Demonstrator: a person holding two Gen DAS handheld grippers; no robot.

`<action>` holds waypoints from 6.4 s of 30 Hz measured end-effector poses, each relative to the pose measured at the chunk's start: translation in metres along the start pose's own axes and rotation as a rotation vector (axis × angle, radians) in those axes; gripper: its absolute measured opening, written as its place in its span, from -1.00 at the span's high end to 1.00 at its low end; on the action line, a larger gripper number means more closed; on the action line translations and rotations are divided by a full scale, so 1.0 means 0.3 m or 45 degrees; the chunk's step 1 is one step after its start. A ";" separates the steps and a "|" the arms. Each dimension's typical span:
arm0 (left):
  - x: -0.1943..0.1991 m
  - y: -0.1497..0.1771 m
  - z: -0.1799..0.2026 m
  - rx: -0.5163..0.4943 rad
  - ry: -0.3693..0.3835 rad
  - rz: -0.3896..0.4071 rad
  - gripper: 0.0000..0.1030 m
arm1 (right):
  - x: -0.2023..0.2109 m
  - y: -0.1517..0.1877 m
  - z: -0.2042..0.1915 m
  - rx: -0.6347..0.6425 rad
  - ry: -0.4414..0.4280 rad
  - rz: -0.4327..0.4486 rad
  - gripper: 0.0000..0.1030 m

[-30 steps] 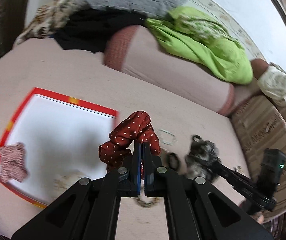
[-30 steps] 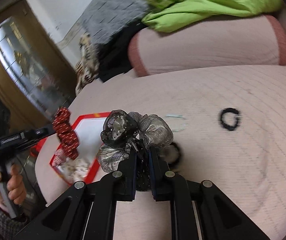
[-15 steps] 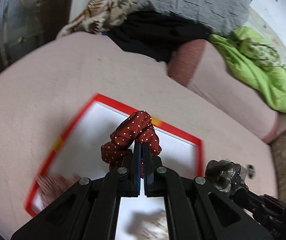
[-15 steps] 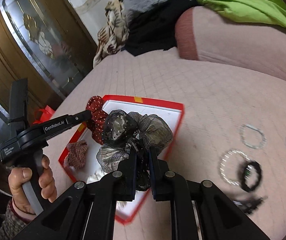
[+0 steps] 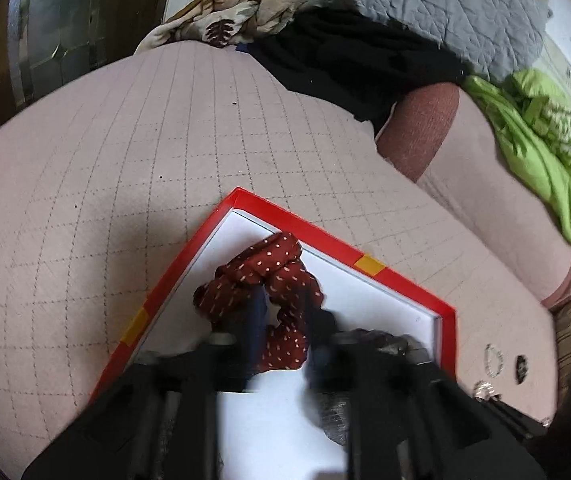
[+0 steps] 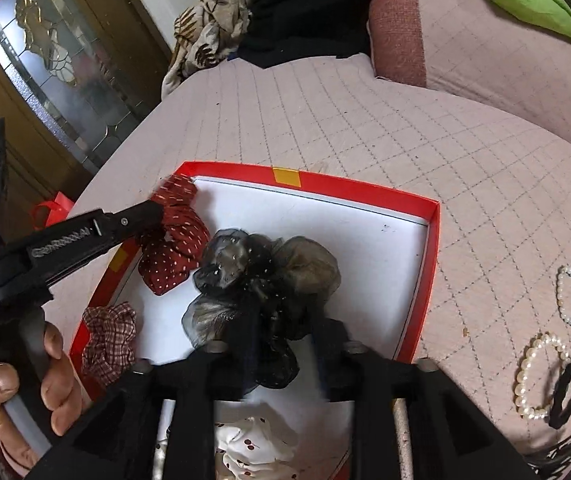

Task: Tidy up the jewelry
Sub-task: 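Carry both scrunchies into the red tray and open both tools, then move both tools back toward the bracelets and hair ties, then grasp the black hair clips with left tool while right tool grasps black hair tie, then place the clips and black hair tie into the red tray, open both tools, then move both tools back toward the leopard scrunchie and black hair tie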

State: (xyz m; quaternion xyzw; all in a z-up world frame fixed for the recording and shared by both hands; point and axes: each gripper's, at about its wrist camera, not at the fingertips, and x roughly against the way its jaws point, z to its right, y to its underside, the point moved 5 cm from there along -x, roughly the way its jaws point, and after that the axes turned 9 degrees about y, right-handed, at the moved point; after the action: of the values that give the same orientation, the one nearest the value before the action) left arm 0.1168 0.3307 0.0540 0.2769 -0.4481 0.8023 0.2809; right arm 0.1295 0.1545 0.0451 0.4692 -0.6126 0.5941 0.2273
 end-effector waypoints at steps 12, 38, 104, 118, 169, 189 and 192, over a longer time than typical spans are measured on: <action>0.268 0.082 0.065 -0.053 0.003 0.148 0.13 | 0.380 -0.045 0.002 0.080 0.082 0.246 0.13; 0.689 0.501 0.204 -0.161 -0.129 0.171 -0.15 | 0.995 0.057 -0.094 0.291 -0.023 0.469 -0.40; -0.075 0.805 0.948 -0.895 0.496 -0.566 0.93 | 0.327 0.232 1.110 -0.458 0.411 0.123 0.85; 0.251 0.609 0.754 -0.550 0.572 -0.310 0.93 | 0.600 0.320 0.861 -0.379 0.233 0.256 0.85; 0.180 0.219 0.042 -0.097 0.237 -0.045 0.30 | 0.153 0.167 0.021 0.114 0.114 -0.005 0.38; 0.308 0.204 -0.053 0.019 0.069 0.134 0.10 | 0.328 0.271 0.137 -0.047 0.056 0.062 0.31; 0.294 0.218 -0.011 -0.006 0.124 0.108 0.10 | 0.355 0.313 0.230 -0.115 0.081 0.063 0.31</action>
State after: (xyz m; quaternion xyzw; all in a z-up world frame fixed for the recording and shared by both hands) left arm 0.0096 0.3225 0.0772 0.2175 -0.4472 0.8249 0.2688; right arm 0.0210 0.0433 0.0728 0.4240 -0.6425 0.5860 0.2529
